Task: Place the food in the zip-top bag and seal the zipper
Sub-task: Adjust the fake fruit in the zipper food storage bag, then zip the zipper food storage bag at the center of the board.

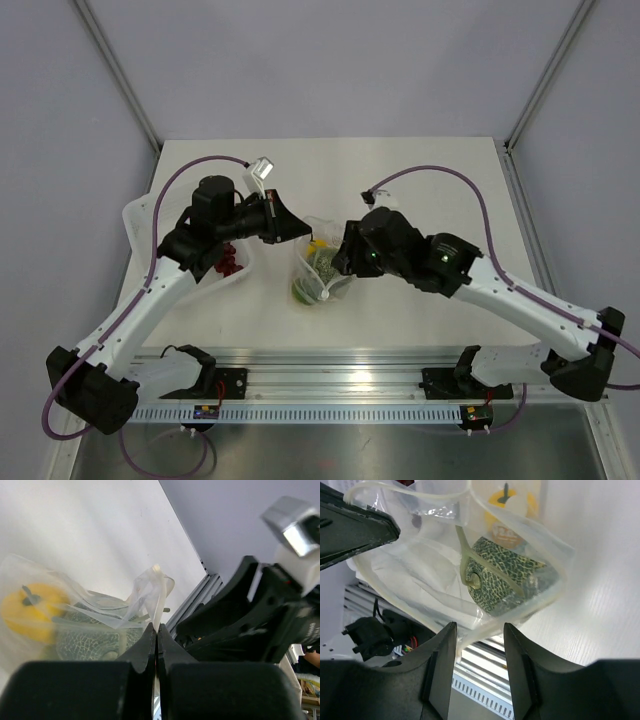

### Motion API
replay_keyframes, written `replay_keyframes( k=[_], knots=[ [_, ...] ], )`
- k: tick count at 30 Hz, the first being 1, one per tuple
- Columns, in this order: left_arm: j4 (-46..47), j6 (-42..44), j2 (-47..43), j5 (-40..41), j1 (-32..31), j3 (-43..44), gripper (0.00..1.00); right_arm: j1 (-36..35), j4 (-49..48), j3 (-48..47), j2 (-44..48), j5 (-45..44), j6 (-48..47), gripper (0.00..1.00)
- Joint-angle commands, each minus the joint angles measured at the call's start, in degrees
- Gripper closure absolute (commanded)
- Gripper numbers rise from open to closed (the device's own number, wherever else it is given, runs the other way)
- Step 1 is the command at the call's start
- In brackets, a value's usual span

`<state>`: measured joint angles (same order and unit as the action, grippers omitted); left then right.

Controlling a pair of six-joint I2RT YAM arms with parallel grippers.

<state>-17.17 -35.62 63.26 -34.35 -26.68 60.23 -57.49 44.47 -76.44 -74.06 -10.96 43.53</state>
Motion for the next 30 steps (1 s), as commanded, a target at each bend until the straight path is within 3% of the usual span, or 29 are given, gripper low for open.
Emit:
replay_keyframes(
  k=[1,2,4,8,13,19,23,24,26,27,30],
  knots=[
    [5.3,-1.38,-0.42,-0.45,0.13,0.24,1.0,-0.25,-2.36,4.88,7.6,-9.75,5.15,0.51],
    [5.39,-1.39,-0.34,-0.54,0.13,0.33,1.0,0.1,-2.72,6.64,10.66,-14.48,7.69,0.51],
    [5.39,-1.47,-0.34,-0.72,0.13,0.42,1.0,2.63,-4.46,11.92,12.71,-14.97,9.81,0.51],
    [5.22,-1.39,-0.25,-0.81,0.05,0.51,1.0,10.47,-11.32,19.04,13.68,-3.74,11.41,0.46],
    [4.6,-0.77,-0.68,-0.72,0.13,-0.02,1.0,10.65,-17.48,20.63,10.44,1.1,10.26,0.34],
    [4.77,-0.95,-1.21,-0.63,0.13,-0.72,1.0,10.74,-23.72,22.65,8.41,3.66,12.89,0.34],
    [5.04,-1.38,-1.3,-0.63,0.13,-0.55,1.0,10.74,-25.39,23.0,6.3,5.07,13.86,0.44],
    [5.21,-1.56,-1.48,-0.28,0.13,-0.55,1.0,10.74,-25.66,23.18,5.95,5.07,14.13,0.55],
    [5.65,-1.74,-1.83,-0.02,0.13,-0.64,1.0,10.74,-25.92,23.53,5.16,4.63,14.74,0.63],
    [5.74,-1.82,-1.83,0.24,0.13,-0.55,1.0,10.74,-25.75,23.62,5.07,4.46,14.74,0.75],
    [4.96,-1.21,-1.92,0.77,0.13,-0.46,1.0,10.74,-24.44,23.01,5.42,3.32,14.83,0.94]
  ],
)
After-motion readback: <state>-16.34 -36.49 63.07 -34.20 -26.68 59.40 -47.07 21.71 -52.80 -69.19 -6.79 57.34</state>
